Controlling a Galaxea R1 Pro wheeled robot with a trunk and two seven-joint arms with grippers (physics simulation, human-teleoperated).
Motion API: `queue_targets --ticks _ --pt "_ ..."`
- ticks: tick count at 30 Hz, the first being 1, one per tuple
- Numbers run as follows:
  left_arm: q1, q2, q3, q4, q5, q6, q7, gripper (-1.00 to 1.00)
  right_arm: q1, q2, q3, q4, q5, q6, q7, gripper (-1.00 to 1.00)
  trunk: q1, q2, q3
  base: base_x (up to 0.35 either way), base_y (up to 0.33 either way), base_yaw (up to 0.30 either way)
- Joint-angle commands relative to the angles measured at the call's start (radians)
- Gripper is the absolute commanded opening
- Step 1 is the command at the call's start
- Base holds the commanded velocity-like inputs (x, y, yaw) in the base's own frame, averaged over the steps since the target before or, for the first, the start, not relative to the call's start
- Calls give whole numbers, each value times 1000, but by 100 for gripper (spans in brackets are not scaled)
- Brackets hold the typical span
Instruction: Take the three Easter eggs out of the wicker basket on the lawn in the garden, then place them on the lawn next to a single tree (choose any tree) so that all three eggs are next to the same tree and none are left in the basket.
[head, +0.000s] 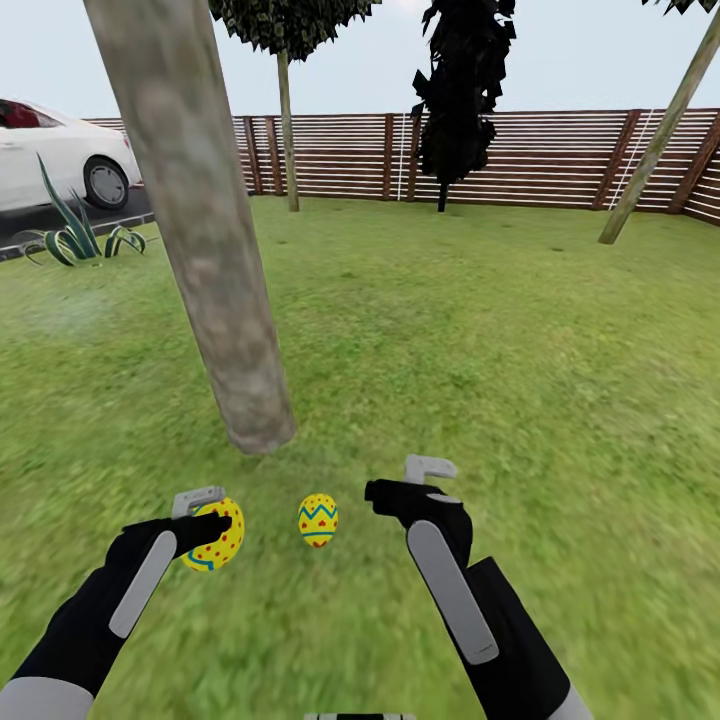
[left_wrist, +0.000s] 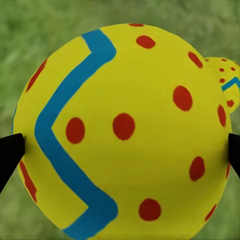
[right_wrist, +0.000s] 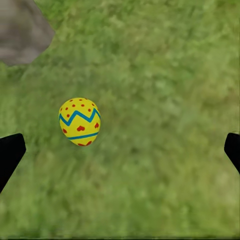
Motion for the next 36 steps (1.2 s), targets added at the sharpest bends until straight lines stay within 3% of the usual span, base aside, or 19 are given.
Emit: queue_targets --ticks 1,12,24,36 --pt "-1 1 -3 -3 11 2 9 -100 -1 0 -1 -1 -18 19 -10 100 0 0 -1 0 0 0" --pt "0 0 -2 -2 11 2 11 -100 -4 0 -13 -1 -34 52 -9 100 0 0 -1 183 -39 -6" --pt "0 1 0 -1 12 2 11 -100 -4 1 -13 -1 -35 53 -9 100 0 0 -1 254 -24 -230" --pt "0 -1 3 -2 12 2 11 -100 -4 1 -11 -1 -35 53 -9 100 0 0 -1 93 76 52"
